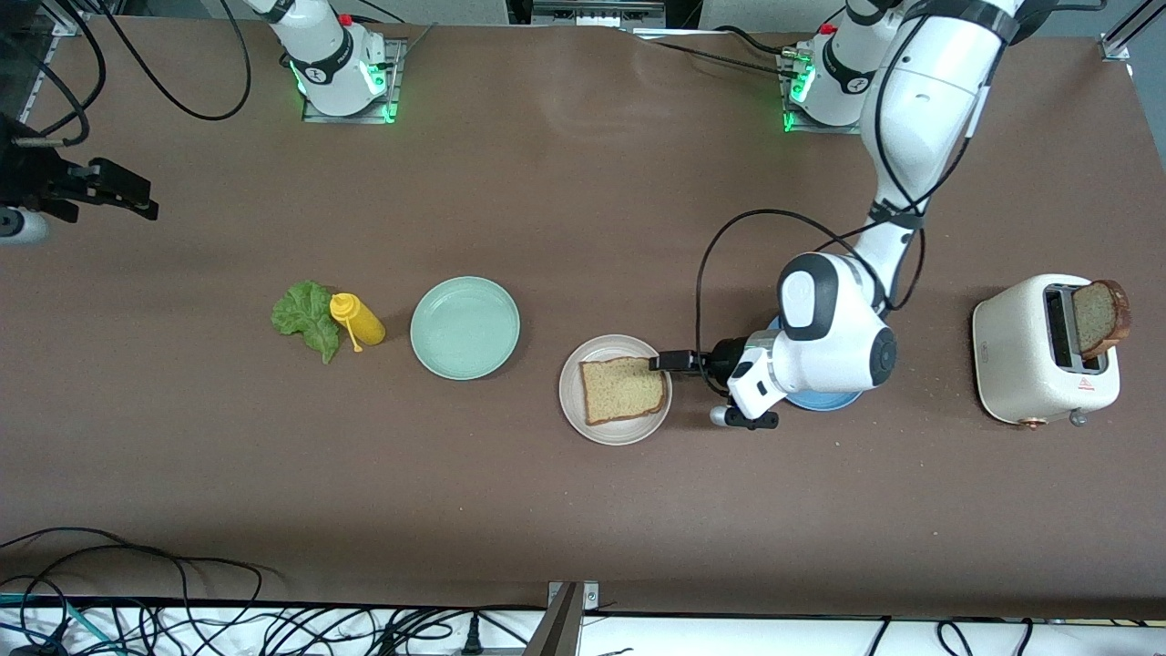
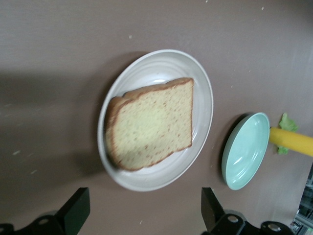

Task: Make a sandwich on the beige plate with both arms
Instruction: 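Release the bread with the left gripper while the right gripper reaches the lettuce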

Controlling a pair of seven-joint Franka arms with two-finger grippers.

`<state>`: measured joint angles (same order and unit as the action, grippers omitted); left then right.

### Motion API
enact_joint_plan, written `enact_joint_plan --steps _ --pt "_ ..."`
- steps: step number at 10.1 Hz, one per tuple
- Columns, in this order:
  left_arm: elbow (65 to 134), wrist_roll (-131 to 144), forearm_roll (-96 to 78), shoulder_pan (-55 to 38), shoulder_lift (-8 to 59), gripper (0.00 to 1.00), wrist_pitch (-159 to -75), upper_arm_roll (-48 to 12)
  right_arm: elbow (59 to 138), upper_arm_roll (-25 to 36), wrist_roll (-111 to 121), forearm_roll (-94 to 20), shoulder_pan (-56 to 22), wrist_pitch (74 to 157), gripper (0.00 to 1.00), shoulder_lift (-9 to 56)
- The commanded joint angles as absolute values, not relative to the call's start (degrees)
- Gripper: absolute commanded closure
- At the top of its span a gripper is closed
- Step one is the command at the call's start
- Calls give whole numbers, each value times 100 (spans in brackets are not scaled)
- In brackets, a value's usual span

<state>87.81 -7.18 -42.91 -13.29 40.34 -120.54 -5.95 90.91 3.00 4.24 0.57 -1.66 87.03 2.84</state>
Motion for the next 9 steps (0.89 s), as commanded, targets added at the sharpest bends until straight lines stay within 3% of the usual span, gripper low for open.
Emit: enact_joint_plan --steps 1,4,9 --pt "8833 -353 -3519 -1091 3684 0 -11533 -598 9149 290 474 132 -167 8666 0 386" --pt "8824 235 -2219 -863 3350 0 -11147 -589 9700 308 483 88 -141 9015 0 387" --pt "8772 325 -442 -124 2840 0 -9793 -440 11984 466 922 79 -123 11464 0 448"
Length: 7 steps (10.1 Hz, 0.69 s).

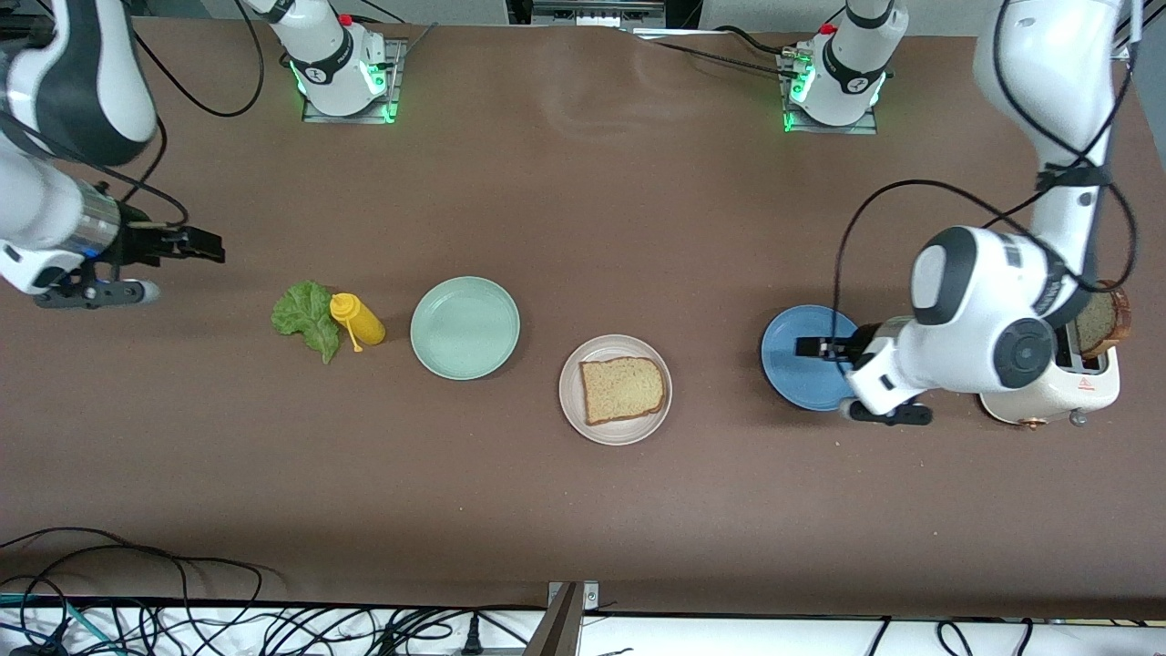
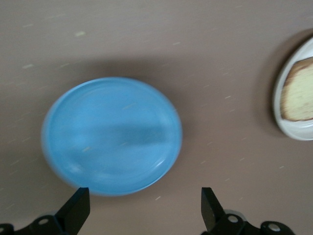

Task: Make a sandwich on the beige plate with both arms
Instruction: 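Grasp the green lettuce leaf with the right gripper and lift it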

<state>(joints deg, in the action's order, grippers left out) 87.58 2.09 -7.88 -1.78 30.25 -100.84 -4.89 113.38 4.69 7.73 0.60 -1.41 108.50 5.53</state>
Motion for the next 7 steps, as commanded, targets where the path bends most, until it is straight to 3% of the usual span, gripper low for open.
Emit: enact_joint_plan --steps 1,5,7 --pt "8754 316 -248 -1 2700 0 -9695 -379 12171 466 923 79 -123 11809 0 683" --pt "8710 325 324 176 2181 0 -9318 -325 12173 396 976 -53 -149 12558 0 1536" --pt "8186 334 474 184 2145 0 -8644 -325 12173 317 975 -532 -149 12822 0 1906"
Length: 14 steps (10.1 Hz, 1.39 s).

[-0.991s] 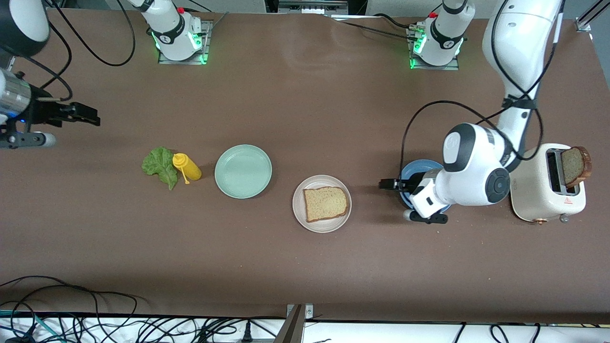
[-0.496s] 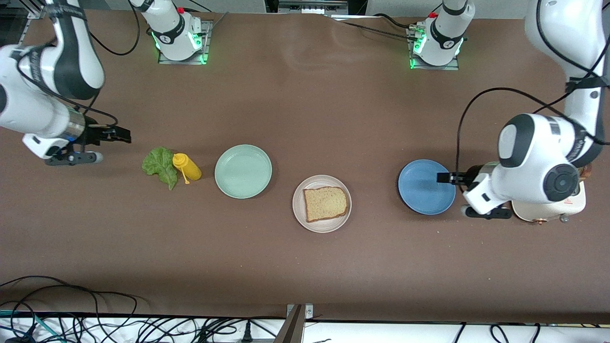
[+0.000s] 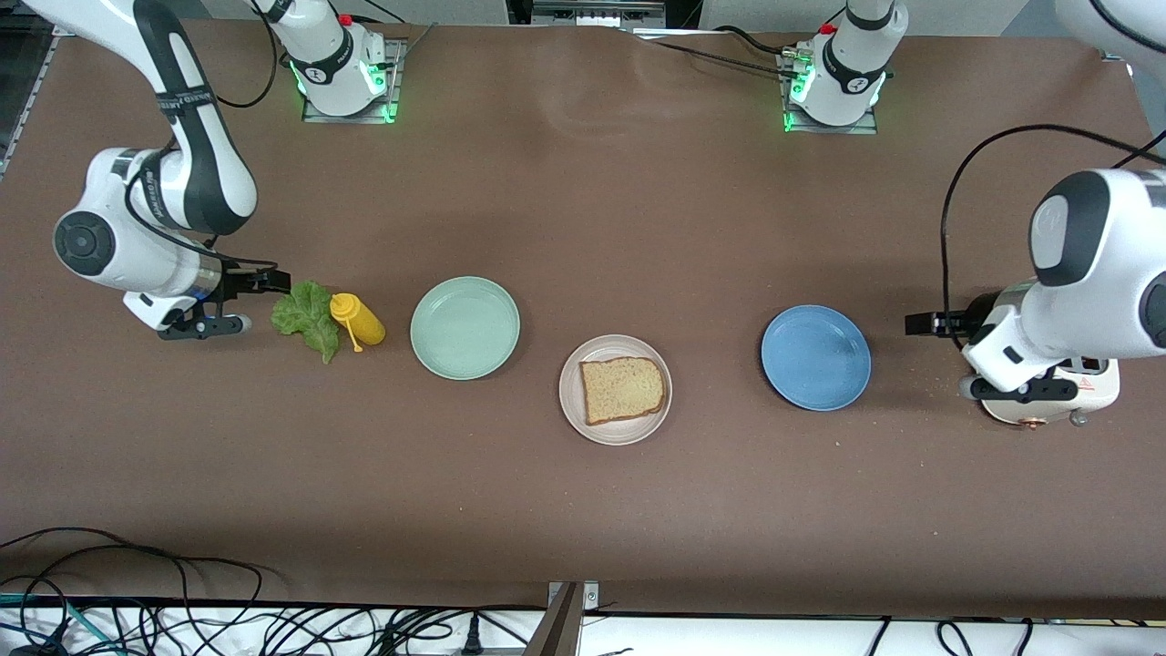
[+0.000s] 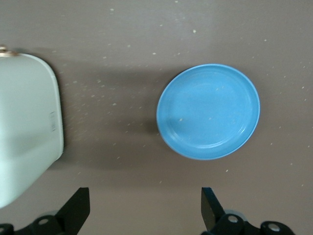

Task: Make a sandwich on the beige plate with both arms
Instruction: 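Grasp the green lettuce leaf with the right gripper and lift it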

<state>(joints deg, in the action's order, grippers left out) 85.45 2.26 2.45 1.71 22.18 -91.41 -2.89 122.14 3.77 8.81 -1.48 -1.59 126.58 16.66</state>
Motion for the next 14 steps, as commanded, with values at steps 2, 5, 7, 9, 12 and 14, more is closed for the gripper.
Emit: enact_joint_plan --steps 2,5,7,9,12,14 --pt "7919 404 483 228 1997 0 -8201 -308 12164 273 993 -852 -149 12911 0 2135" --pt "8584 492 475 273 1057 0 -8331 -255 12155 237 1002 -853 -149 12999 0 2442" --pt "9453 492 483 229 530 0 -9032 -255 12103 229 993 -879 -150 13008 16 2601" --pt "9597 492 483 37 379 0 -9070 -80 12041 229 993 -1063 -149 12964 44 2706" --pt "9870 492 475 9 308 0 -9219 8 12006 229 1098 -1055 -167 12920 84 2733" --pt "9957 501 475 0 229 0 -9255 26 11735 229 1134 -1055 -167 12545 96 2725"
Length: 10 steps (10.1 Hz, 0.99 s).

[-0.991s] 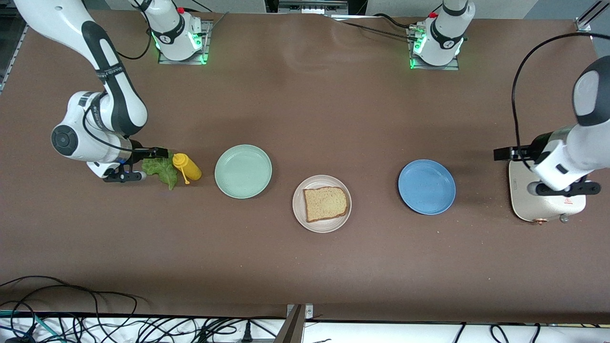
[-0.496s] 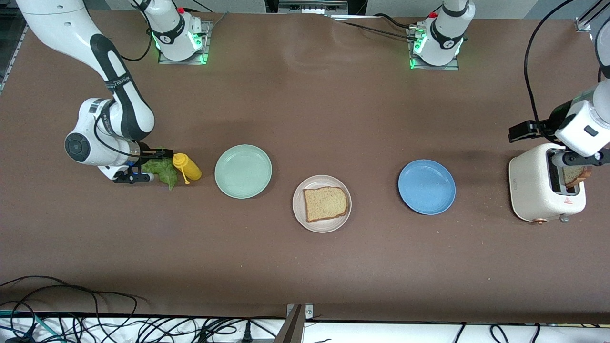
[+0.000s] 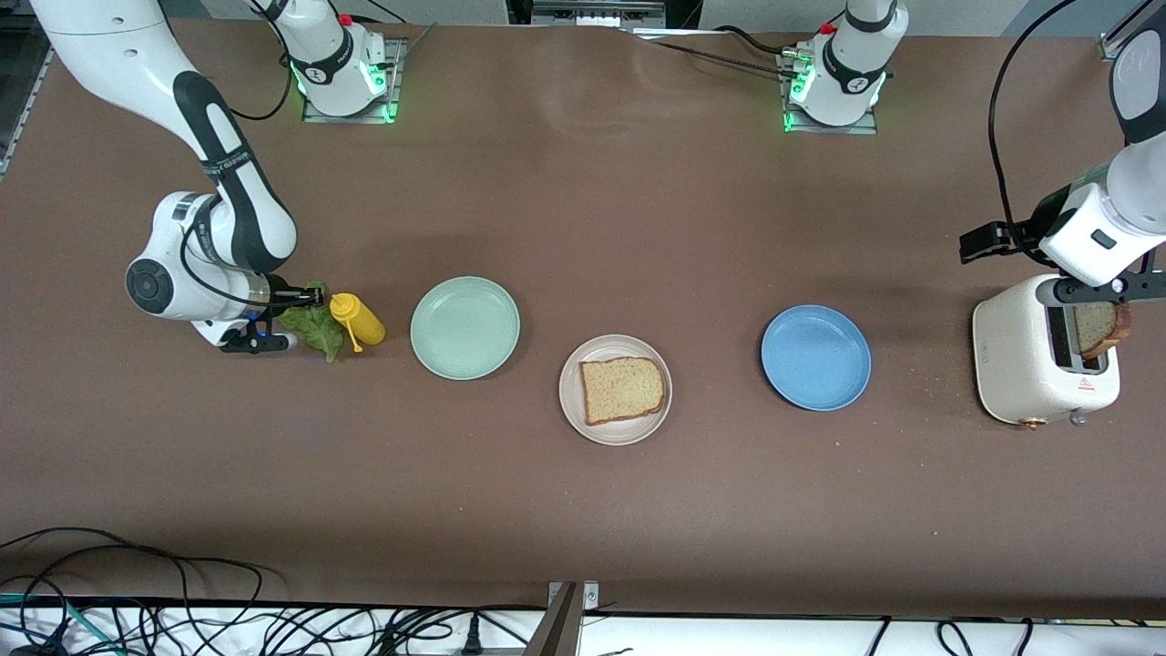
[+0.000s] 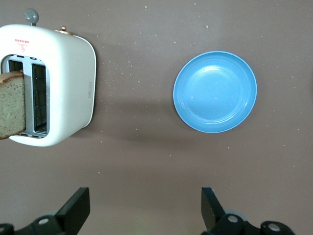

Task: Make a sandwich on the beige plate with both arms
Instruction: 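Grasp the green lettuce leaf with the right gripper and lift it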

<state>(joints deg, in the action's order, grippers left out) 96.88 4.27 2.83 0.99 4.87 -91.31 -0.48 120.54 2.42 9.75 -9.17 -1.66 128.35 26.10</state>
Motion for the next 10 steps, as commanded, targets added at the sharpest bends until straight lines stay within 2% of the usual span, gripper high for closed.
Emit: enact_joint_plan --steps 1,2,5,6,8,10 --pt "10219 492 475 0 176 0 -9255 26 11472 237 1142 -1037 -167 12116 99 2707" --pt "10404 492 475 -35 176 0 -9272 26 11139 246 1134 -1011 -167 11624 99 2664" --pt "10397 483 370 -141 71 0 -9675 18 10067 290 1134 -713 -150 10322 99 2602" --pt "10415 492 387 -149 62 0 -9799 18 9750 299 1055 -703 -149 9909 95 2549" --pt "10354 466 404 -97 -122 0 -9739 18 9135 413 1020 -729 -132 9118 95 2374" --pt "10109 457 387 -149 -106 0 -9520 -9 8729 361 1002 -817 -141 8677 95 2294"
